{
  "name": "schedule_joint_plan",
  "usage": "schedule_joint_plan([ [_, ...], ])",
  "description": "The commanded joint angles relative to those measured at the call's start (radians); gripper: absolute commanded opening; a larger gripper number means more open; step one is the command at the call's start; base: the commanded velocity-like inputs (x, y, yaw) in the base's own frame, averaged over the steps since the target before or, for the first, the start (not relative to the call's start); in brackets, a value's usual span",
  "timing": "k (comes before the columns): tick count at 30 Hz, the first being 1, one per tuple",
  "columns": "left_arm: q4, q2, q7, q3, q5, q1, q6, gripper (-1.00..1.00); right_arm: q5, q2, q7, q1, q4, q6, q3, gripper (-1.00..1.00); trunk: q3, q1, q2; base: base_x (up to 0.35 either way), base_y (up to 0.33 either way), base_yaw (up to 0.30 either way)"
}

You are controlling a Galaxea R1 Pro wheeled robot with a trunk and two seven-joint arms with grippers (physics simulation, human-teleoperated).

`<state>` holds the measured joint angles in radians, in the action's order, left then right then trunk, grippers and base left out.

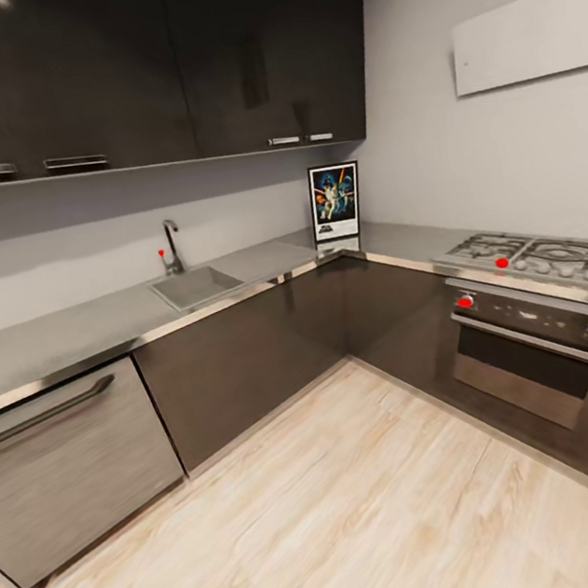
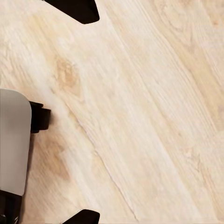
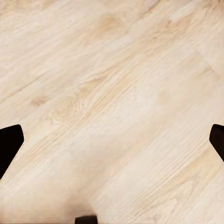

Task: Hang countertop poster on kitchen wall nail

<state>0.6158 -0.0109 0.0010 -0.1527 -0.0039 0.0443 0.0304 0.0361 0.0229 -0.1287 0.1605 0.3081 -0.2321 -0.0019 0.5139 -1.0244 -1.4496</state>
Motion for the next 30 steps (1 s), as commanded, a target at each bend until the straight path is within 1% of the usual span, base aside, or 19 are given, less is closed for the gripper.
schedule_joint_plan([
  [1,0.001,0.000,0.000,-0.001,-0.001,0.000,0.002,1.00,0.004,0.000,-0.003,0.001,-0.001,-0.003,0.000,1.00,0.001,-0.001,0.000,0.339,0.000,0.000],
  [7,0.001,0.000,-0.001,-0.001,0.001,0.000,0.001,1.00,0.001,-0.002,-0.003,0.001,0.003,-0.005,-0.001,1.00,0.001,-0.001,0.000,0.339,-0.036,0.000],
  [11,0.001,0.001,-0.001,-0.001,0.002,0.000,0.001,1.00,0.001,-0.012,-0.004,0.001,0.036,-0.005,0.002,1.00,0.001,-0.001,0.000,0.339,-0.069,0.000],
  [14,0.001,0.001,-0.001,-0.001,0.002,0.000,0.001,1.00,0.001,-0.022,-0.004,0.001,0.090,-0.004,0.003,1.00,0.001,-0.001,0.000,0.339,-0.071,0.000],
  [15,0.001,0.001,-0.001,-0.001,0.002,0.000,0.001,1.00,0.002,-0.032,-0.005,0.001,0.138,-0.002,0.004,1.00,0.001,-0.001,0.000,0.339,-0.072,0.000],
  [17,0.001,0.001,-0.001,-0.001,0.003,0.000,0.000,1.00,0.003,-0.043,-0.006,0.001,0.187,0.001,0.005,1.00,0.001,-0.001,0.000,0.339,-0.072,0.000],
  [18,0.002,0.000,-0.001,-0.002,0.003,0.000,0.000,1.00,0.005,-0.058,-0.006,0.001,0.238,0.012,0.006,1.00,0.001,-0.001,0.000,0.339,-0.072,0.000],
  [19,0.002,0.000,-0.001,-0.002,0.003,0.000,0.000,1.00,0.005,-0.066,-0.006,0.001,0.263,0.021,0.006,1.00,0.001,-0.001,0.000,0.339,-0.072,0.000],
  [20,0.002,0.000,-0.001,-0.002,0.004,0.000,0.000,1.00,0.006,-0.081,-0.008,0.002,0.312,0.043,0.006,1.00,0.001,-0.001,0.000,0.339,-0.072,0.000],
  [23,0.002,0.000,-0.001,-0.002,0.004,0.000,0.000,1.00,0.006,-0.098,-0.024,0.004,0.387,0.089,0.007,1.00,0.001,-0.001,0.000,0.339,-0.072,0.000],
  [25,0.002,0.000,-0.001,-0.002,0.004,0.000,-0.001,1.00,0.006,-0.120,-0.079,0.010,0.494,0.174,0.009,1.00,0.001,-0.001,0.000,0.289,-0.048,0.000],
  [26,0.002,0.000,-0.001,-0.002,0.004,0.000,-0.002,1.00,0.006,-0.129,-0.109,0.014,0.546,0.221,0.018,1.00,0.001,-0.001,0.000,0.168,-0.024,0.000],
  [27,0.002,0.000,-0.001,-0.002,0.004,0.000,-0.002,1.00,0.006,-0.132,-0.122,0.018,0.570,0.245,0.027,1.00,0.001,-0.001,0.000,0.135,-0.019,0.000],
  [28,0.002,0.000,-0.001,-0.002,0.004,0.000,-0.002,1.00,0.005,-0.137,-0.143,0.030,0.615,0.291,0.047,1.00,0.001,-0.001,0.000,0.086,-0.012,0.000],
  [30,0.002,0.000,0.000,-0.002,0.004,0.000,-0.002,1.00,0.004,-0.140,-0.162,0.049,0.654,0.334,0.068,1.00,0.001,-0.001,0.000,0.062,-0.009,0.000],
])
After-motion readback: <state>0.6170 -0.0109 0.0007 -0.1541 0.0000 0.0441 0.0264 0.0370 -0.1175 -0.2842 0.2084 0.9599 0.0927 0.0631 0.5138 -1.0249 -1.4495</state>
